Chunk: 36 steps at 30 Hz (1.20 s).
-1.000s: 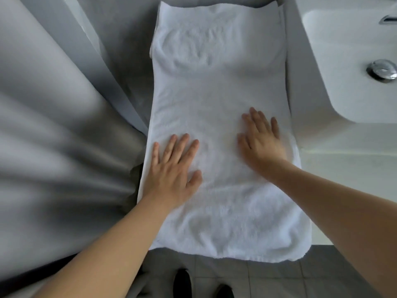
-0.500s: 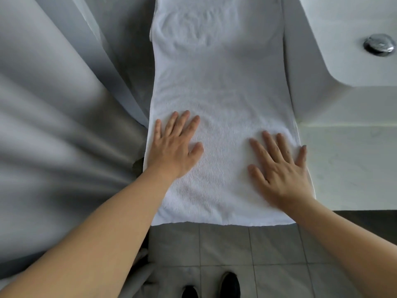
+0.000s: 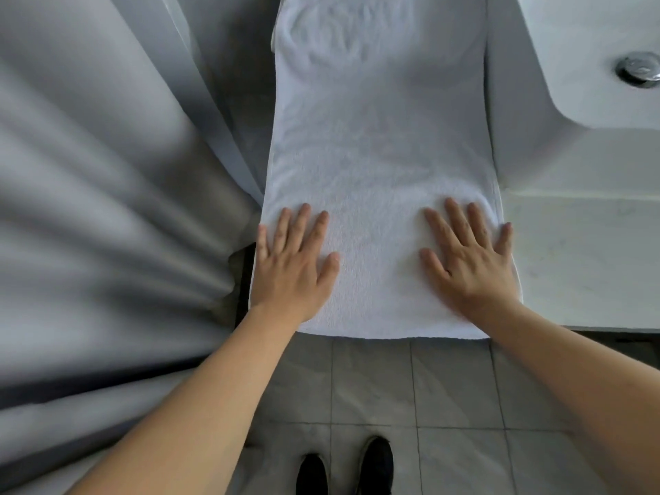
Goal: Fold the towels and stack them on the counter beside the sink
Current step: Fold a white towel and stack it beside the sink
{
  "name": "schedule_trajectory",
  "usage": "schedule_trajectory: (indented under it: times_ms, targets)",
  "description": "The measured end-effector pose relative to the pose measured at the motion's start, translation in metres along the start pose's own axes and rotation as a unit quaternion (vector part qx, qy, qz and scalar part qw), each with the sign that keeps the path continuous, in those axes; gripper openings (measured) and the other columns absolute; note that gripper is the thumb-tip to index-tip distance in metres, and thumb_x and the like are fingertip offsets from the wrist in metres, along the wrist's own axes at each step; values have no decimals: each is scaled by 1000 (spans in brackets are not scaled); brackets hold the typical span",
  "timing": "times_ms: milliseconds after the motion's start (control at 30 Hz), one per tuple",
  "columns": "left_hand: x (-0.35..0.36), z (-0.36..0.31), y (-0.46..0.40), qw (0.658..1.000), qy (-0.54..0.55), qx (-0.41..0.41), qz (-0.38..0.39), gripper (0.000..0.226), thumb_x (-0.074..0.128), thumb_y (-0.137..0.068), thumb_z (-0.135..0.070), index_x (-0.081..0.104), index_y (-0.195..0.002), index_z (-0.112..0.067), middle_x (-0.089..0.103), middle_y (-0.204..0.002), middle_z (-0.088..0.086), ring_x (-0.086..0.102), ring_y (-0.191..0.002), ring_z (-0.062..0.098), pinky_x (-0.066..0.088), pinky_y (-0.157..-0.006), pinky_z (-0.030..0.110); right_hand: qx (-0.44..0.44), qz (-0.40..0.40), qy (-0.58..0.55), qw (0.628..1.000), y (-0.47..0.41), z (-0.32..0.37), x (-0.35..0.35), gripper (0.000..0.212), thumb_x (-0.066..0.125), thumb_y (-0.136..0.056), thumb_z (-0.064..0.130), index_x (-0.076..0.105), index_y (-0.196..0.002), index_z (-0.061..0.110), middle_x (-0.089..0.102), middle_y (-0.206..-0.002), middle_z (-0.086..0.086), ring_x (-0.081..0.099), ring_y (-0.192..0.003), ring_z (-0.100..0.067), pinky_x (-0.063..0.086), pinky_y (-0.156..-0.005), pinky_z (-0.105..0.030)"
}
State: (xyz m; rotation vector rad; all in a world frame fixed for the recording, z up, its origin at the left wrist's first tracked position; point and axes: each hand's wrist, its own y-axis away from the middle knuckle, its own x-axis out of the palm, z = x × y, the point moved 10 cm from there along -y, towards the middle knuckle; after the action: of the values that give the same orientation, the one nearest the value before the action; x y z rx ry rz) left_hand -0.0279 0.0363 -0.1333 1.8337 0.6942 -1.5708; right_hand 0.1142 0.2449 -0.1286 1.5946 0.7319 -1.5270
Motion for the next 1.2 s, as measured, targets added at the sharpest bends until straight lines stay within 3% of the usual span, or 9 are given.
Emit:
schedule_trajectory:
  times_ms: [333,467,533,633,700,767,867,1033,1200]
  targets:
    - [4,1,-8,1000,-1,10,8,73,10,-92,-63,-7,-157,-34,-15,-166,-6,-18,-151,18,-11,-121,51,-7,-26,-45,999,2,0,-7,58,23,-97,45,16,-153,32,4,-163,6,-3,-150,-16,-3,-118,-56]
    - [-20,11,3,992,100,-49,-58,71,34,-96,-55,13,-157,-28,5,-165,1,4,-151,23,3,-121,51,105,-178,-220,953,56,-23,-38,51,36,-95,33,36,-144,18,29,-154,-5,22,-144,-21,-2,-120,-45]
    - [-27,46,35,941,234,-190,-150,68,53,-91,-46,30,-150,-23,29,-156,4,29,-142,29,28,-115,52,202,-270,-298,893,104,-41,-38,47,48,-86,26,46,-132,14,41,-135,-13,38,-125,-29,25,-112,-49]
    - [22,69,102,715,561,-398,-123,44,66,-86,-40,50,-125,-27,57,-123,-8,55,-122,23,47,-93,35,346,-257,-440,788,154,-48,-3,43,57,-80,21,44,-121,22,39,-122,-4,47,-100,-22,46,-88,-41]
    - [50,51,123,620,658,-427,-25,32,68,-87,-46,57,-111,-29,63,-114,-11,62,-109,17,45,-97,36,441,-155,-595,653,160,-36,40,53,65,-80,24,36,-124,30,42,-124,0,52,-93,-15,46,-81,-32]
    - [60,42,131,593,682,-426,36,38,67,-87,-52,57,-117,-31,62,-122,-7,62,-108,16,40,-103,44,474,-25,-695,540,154,-11,68,63,67,-80,27,34,-134,28,49,-124,1,54,-103,-18,42,-93,-35]
    - [63,40,134,555,695,-451,67,39,70,-86,-49,55,-118,-30,60,-121,-1,61,-107,19,41,-99,45,501,38,-750,429,144,-4,75,37,67,-79,17,56,-114,19,62,-111,-6,62,-107,-27,49,-98,-41]
    - [48,29,140,489,718,-488,82,26,70,-89,-24,56,-111,-24,61,-116,4,64,-98,19,42,-99,46,519,80,-724,447,156,-6,59,33,70,-84,16,55,-113,14,63,-105,-11,66,-89,-26,57,-71,-35]
    - [-2,31,139,526,697,-485,52,18,67,-92,-17,59,-108,-14,64,-98,8,63,-84,19,52,-70,36,545,35,-716,435,171,-17,17,29,71,-84,15,58,-110,11,62,-90,-9,53,-57,-14,48,-42,-21]
